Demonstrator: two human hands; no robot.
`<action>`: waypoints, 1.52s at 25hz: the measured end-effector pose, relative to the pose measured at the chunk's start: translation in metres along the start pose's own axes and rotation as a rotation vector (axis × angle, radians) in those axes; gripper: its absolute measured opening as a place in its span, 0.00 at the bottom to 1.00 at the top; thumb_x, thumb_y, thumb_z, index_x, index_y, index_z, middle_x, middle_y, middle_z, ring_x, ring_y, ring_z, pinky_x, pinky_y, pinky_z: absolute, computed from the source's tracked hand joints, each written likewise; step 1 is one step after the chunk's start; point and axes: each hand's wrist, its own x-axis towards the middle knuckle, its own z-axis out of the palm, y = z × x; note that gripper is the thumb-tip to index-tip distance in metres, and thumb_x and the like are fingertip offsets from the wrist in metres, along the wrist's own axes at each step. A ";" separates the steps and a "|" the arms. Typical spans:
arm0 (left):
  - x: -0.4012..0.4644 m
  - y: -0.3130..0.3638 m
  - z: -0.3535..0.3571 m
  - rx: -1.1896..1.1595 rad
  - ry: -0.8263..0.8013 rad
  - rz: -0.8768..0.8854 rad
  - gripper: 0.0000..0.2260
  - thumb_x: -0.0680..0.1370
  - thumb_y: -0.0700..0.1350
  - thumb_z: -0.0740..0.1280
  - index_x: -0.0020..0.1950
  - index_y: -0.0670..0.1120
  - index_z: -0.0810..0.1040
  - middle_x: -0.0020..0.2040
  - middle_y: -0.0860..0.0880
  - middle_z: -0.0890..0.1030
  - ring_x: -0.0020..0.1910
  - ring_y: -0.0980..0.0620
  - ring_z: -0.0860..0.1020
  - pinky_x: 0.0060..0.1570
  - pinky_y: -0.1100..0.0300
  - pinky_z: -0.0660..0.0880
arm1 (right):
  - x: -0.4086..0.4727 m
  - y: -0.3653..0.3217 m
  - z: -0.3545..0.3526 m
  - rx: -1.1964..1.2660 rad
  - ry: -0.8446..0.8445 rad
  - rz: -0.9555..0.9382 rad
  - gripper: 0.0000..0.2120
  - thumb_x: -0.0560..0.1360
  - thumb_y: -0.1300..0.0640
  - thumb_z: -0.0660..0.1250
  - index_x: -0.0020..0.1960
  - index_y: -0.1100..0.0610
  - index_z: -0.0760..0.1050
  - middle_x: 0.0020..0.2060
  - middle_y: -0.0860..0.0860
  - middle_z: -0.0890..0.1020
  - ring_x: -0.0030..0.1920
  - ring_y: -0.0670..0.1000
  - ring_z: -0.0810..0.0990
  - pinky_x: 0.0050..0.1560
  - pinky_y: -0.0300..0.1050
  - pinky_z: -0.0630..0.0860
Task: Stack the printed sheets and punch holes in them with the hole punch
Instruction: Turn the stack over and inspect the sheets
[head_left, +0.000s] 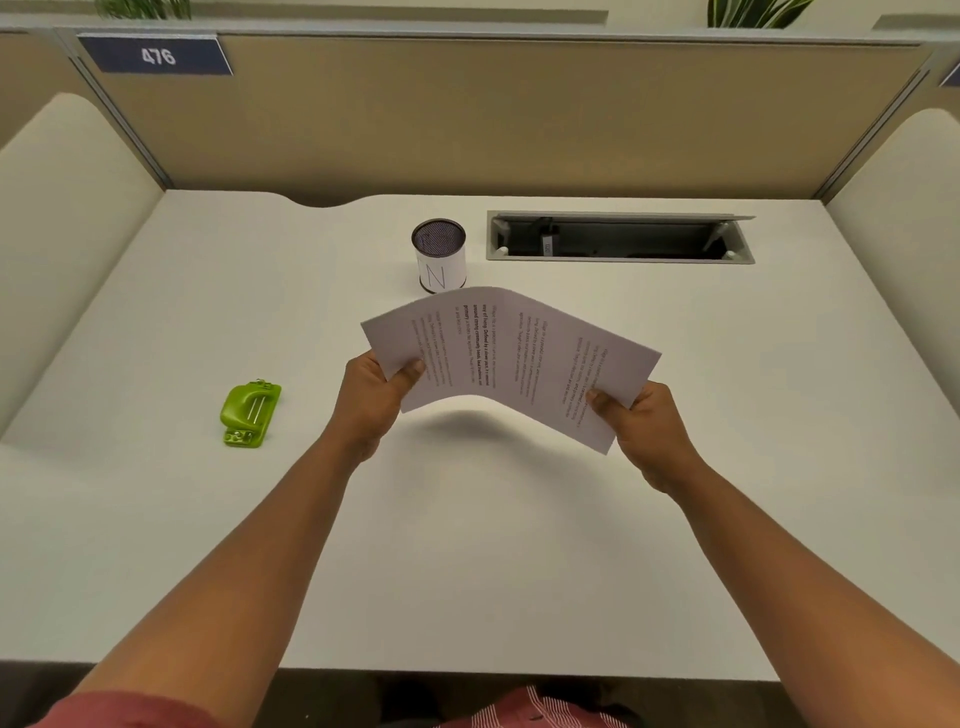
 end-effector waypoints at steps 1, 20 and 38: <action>-0.002 0.002 0.001 0.016 0.002 0.017 0.09 0.81 0.40 0.70 0.55 0.55 0.84 0.48 0.60 0.88 0.48 0.60 0.85 0.45 0.67 0.79 | 0.000 0.001 0.000 -0.006 0.006 -0.004 0.13 0.80 0.62 0.68 0.50 0.45 0.83 0.46 0.39 0.88 0.48 0.43 0.86 0.51 0.41 0.83; -0.042 -0.043 0.040 0.088 0.203 -0.038 0.11 0.84 0.43 0.66 0.65 0.48 0.80 0.53 0.58 0.84 0.54 0.60 0.82 0.48 0.69 0.79 | -0.019 0.033 0.036 -0.208 0.133 0.098 0.10 0.79 0.61 0.62 0.49 0.48 0.78 0.44 0.56 0.84 0.42 0.59 0.81 0.38 0.48 0.76; -0.040 -0.044 0.041 0.110 0.169 -0.095 0.07 0.83 0.42 0.66 0.60 0.49 0.81 0.50 0.62 0.83 0.46 0.66 0.83 0.41 0.73 0.77 | -0.014 0.036 0.034 -0.248 0.107 0.153 0.08 0.79 0.62 0.61 0.54 0.61 0.77 0.50 0.67 0.81 0.53 0.73 0.78 0.41 0.67 0.79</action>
